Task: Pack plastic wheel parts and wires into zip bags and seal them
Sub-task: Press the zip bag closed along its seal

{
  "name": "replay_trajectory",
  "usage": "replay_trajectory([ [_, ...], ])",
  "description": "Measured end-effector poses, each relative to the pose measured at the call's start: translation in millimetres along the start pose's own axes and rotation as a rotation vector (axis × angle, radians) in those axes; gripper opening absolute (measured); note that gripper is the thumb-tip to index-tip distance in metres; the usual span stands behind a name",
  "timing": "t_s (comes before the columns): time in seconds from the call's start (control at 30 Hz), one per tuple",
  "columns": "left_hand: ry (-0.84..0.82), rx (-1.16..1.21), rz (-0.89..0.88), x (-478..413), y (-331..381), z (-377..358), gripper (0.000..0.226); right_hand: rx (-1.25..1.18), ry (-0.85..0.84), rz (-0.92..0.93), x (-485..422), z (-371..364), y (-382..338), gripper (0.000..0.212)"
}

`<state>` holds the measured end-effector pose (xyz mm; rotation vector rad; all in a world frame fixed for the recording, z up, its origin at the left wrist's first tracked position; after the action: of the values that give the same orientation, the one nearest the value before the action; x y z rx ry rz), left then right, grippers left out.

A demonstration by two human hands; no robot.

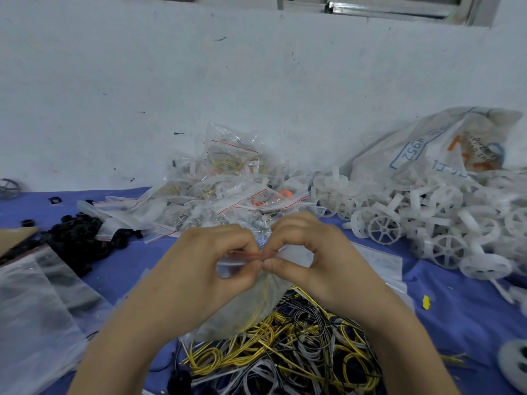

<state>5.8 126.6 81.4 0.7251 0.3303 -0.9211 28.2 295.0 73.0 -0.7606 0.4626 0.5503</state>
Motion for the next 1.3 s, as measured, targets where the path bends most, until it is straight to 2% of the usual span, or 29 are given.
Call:
replay_trajectory([
  [0.63,-0.001,-0.076,0.019,1,-4,1,0.018,0.131,0.046,0.025,-1,0,4,0.004],
  [0.73,-0.022,-0.061,-0.005,1,-3,1,0.022,0.129,0.036,0.034,-2,-3,2,0.004],
  [0.9,-0.002,-0.083,0.035,3,-4,3,0.012,0.101,0.040,-0.003,0,3,7,0.005],
  [1.13,-0.060,-0.089,0.032,4,-2,2,0.016,0.114,-0.011,0.037,-3,-10,3,0.003],
  [1.3,-0.031,-0.069,0.020,3,-2,3,0.019,0.066,0.018,0.026,-1,-2,7,0.003],
])
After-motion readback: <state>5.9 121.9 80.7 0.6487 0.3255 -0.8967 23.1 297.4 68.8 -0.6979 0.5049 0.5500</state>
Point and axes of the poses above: each hand's wrist, its own x-axis away from the middle knuckle, its own z-axis out of the back of the hand, y = z × x, the point moved 2 cm from there along -x, towards the middle knuckle
